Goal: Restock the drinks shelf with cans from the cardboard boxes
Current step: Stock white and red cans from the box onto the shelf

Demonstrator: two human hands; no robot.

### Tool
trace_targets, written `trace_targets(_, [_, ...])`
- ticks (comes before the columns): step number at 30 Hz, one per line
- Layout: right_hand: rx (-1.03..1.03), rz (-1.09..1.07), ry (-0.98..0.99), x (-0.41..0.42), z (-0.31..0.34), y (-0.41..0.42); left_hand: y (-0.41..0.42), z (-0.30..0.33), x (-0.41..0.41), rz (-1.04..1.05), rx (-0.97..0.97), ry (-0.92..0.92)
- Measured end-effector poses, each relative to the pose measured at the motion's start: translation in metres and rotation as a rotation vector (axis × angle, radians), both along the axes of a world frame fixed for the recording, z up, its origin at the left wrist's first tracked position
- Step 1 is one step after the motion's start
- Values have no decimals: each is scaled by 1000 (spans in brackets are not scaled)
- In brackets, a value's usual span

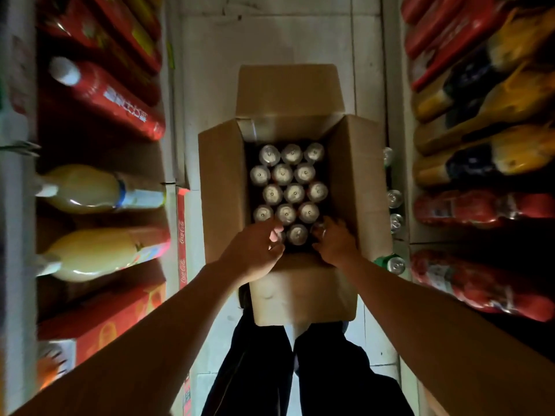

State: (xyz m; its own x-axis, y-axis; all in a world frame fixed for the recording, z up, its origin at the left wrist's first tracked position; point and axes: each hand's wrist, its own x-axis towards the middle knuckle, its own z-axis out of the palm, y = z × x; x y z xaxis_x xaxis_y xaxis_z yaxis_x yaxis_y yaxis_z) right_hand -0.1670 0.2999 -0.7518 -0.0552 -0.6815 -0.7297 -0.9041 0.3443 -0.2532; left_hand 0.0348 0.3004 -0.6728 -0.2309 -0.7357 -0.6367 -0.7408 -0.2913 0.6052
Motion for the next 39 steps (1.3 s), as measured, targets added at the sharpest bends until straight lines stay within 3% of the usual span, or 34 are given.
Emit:
trace_targets(5, [-115,-231,-70,4,9,10,11,2,8,4,24,26])
trace_targets(10, [-190,-577,-353,-9,142,6,-14,74,-17,-56,35,142])
trace_targets(13, [-259,-660,-518,-29,281,-3,-39,173,-55,-208,-22,229])
trace_targets(14, [-270,-651,-539,-28,300,-1,-39,186,-62,-229,-23,257])
trace_targets(19, [-523,-721,-610,-72,550,-14,-75,419,-123,-277,-256,417])
trace_targets(23, [-734,-680,-740,-103,700,16,-77,556,-163,-288,-137,720])
trace_targets(25, [-831,-659,-785,-117,755,37,-81,617,-186,-436,-50,844])
trace_targets(29, [-1089,-772,-639,-138,832,96,-58,722,-237,-847,56,885])
trace_targets(32, [-1247,-908,-427,-152,859,132,-31,754,-269,-968,-131,869])
trace_targets(35, [-1365,-1063,-268,-166,870,169,12,762,-301,-945,-299,932])
trace_targets(39, [-1429,-1228,-127,-182,868,210,72,762,-333,-868,-309,1080])
